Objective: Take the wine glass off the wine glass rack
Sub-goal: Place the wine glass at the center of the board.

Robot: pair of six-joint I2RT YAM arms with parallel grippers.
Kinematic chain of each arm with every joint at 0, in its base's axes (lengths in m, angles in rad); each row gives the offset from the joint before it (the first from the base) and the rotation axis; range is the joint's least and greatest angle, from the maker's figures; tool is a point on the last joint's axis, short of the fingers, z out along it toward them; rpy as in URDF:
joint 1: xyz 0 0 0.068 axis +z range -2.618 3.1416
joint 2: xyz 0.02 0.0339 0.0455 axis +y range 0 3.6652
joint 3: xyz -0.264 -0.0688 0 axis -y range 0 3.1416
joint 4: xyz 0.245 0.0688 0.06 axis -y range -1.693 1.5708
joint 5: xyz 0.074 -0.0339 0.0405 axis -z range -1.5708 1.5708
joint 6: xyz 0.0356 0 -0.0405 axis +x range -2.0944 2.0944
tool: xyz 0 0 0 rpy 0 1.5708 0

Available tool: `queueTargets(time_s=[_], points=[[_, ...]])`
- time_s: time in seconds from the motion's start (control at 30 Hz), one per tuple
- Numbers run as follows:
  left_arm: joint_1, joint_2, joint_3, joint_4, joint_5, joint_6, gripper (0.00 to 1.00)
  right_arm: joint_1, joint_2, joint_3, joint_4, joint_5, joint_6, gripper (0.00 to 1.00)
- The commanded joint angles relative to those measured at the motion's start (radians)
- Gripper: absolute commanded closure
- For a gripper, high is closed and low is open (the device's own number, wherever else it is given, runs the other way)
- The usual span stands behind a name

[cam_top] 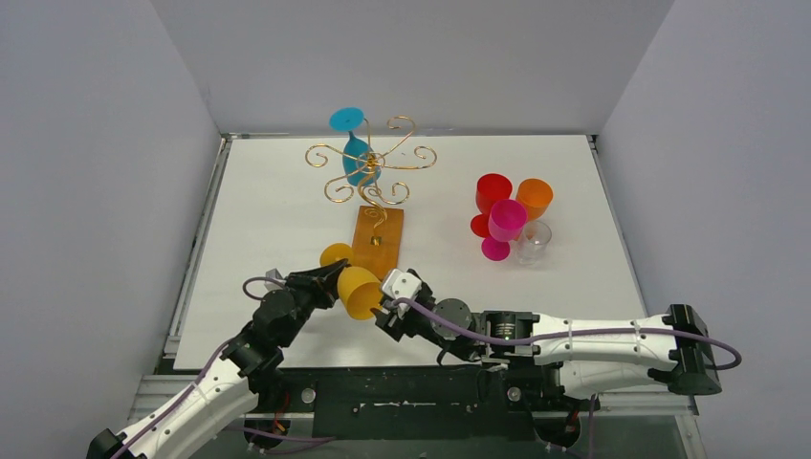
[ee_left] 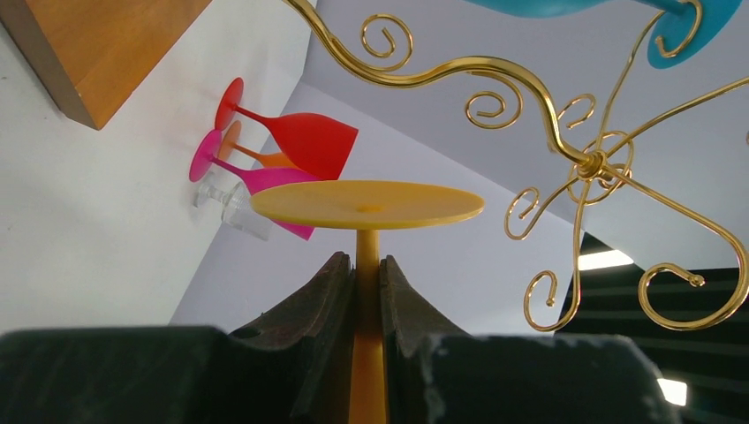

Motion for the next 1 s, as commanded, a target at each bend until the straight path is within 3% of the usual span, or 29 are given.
queueTargets(time_s=[0.0,0.27,0.63,0.97], points=[[-0.003,0.001,0.01,0.099,0.004,-0.013,1.0,-0.005,0.049,0.068,0.063,0.079,0.029,0.49],[-0.005,-0.007,-0.018,0.141,0.014,-0.014,1.0,-0.046,0.092,0.114,0.096,0.06,0.13,0.76],[-0.006,-0.01,-0.048,0.19,0.017,-0.034,1.0,-0.012,0.165,0.16,0.059,0.157,0.124,0.81],[-0.007,-0.008,-0.039,0.195,0.012,-0.028,1.0,0.001,0.197,0.194,0.025,0.181,0.094,0.99]])
